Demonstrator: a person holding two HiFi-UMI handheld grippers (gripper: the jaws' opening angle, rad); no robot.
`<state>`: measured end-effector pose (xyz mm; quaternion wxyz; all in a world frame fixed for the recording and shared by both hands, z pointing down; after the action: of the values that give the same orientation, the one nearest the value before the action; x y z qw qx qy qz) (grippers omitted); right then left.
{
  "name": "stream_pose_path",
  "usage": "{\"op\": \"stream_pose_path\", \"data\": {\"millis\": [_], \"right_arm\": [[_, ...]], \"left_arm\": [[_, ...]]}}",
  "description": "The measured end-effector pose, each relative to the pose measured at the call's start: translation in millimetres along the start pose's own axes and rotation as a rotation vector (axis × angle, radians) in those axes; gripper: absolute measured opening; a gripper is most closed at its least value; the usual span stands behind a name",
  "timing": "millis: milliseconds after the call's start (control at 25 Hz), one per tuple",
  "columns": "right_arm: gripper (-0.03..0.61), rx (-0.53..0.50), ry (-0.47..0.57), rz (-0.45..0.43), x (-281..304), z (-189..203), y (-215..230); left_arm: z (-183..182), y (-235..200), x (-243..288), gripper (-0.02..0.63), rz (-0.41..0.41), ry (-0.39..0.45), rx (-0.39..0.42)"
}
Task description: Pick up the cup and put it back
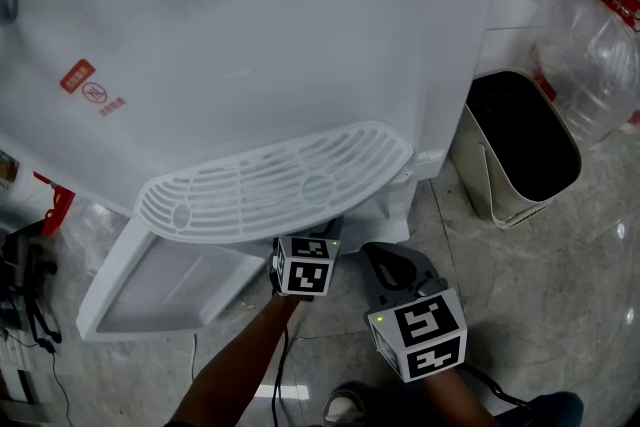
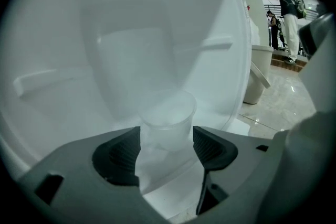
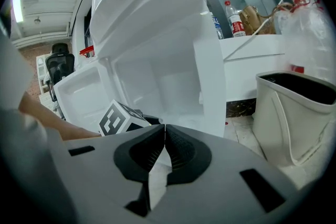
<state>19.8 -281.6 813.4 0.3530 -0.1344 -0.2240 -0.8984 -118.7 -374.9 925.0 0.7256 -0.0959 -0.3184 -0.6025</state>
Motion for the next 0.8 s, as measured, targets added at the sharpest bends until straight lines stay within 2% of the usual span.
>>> {"op": "stream_pose_path", "data": {"millis": [400,680,800], "right_arm": [[0.021,0.015,0.013,-0.030,-15.1,-3.0,-9.1],[0.021,0.007,0.029,-0.070,-23.3,-9.2,-28.0],[0.021,-0.002,0.043,-0.093,-27.1,-14.6,-38.9]], "left_arm": [[10.4,-1.1,-37.8,0.305,0.004,-0.037,-0.056],[9.4,-3.0,-87.5,0.299,0.020,-0.013,-0.126],[4.6,-2.4,-113.9,0.271,0.025,0.015,-0.143]]}}
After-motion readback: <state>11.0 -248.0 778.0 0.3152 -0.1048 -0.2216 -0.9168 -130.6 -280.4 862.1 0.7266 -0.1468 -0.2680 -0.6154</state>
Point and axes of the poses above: the fingertips, and each gripper's own axes: x forward along the fingers, y to its right, z out of its underside, the point moved 7 cm from there along -x, backward along the fingers, and after that the axes turned 10 degrees about -z, right-handed, at the moved point
